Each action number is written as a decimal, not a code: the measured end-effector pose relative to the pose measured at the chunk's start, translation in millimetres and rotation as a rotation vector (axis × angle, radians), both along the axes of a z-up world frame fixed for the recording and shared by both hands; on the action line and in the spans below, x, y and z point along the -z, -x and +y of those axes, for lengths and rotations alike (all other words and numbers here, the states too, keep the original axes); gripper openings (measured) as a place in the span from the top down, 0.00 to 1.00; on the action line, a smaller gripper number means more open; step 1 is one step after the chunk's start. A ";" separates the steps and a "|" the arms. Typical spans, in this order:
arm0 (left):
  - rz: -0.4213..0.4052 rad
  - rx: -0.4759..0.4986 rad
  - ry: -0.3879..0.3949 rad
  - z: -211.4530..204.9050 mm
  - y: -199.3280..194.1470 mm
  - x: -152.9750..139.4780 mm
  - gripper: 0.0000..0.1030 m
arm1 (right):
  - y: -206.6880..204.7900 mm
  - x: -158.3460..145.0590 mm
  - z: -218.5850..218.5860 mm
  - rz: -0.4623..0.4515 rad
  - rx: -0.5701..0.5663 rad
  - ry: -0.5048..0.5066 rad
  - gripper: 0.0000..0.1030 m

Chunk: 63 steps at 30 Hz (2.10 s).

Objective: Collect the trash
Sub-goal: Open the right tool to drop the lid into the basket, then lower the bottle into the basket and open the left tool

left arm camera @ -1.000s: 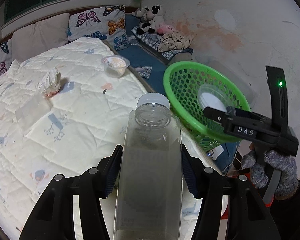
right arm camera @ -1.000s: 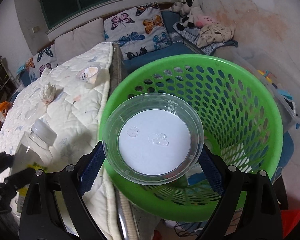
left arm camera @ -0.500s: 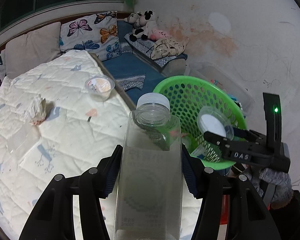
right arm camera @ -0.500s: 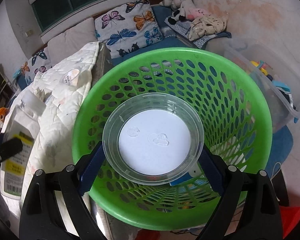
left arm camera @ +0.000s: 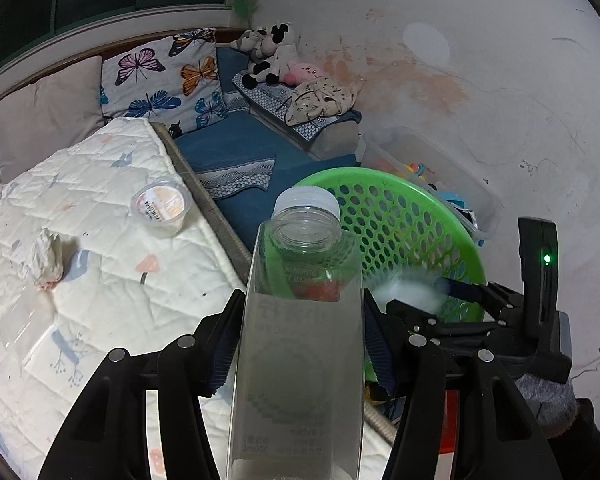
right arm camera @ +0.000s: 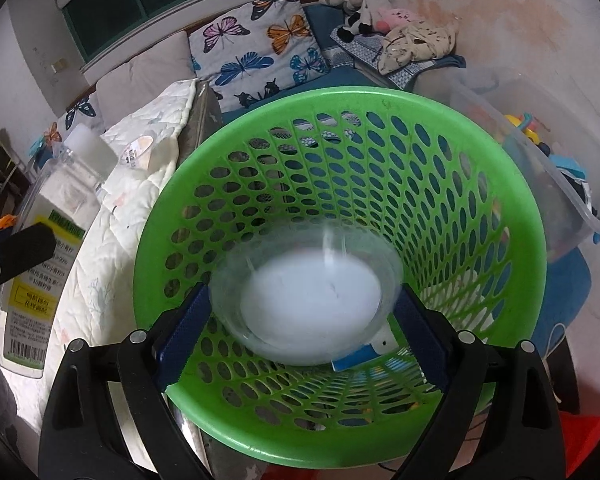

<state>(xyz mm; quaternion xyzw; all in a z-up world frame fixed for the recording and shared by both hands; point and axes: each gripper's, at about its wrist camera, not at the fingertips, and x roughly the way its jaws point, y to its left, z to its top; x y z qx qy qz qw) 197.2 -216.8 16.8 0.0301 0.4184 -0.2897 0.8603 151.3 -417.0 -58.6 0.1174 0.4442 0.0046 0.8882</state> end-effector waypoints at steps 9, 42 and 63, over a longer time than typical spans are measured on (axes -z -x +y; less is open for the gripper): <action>0.002 0.023 -0.001 -20.2 -10.4 -2.2 0.47 | 8.9 -6.6 -2.0 -0.028 0.004 0.033 0.11; 0.077 0.102 -0.078 -94.6 -38.3 29.8 0.46 | 36.0 -11.4 -5.9 -0.069 0.034 0.050 0.11; 0.046 0.127 -0.035 -91.6 -28.5 19.2 0.39 | 38.3 -10.2 -7.6 -0.067 0.036 0.050 0.11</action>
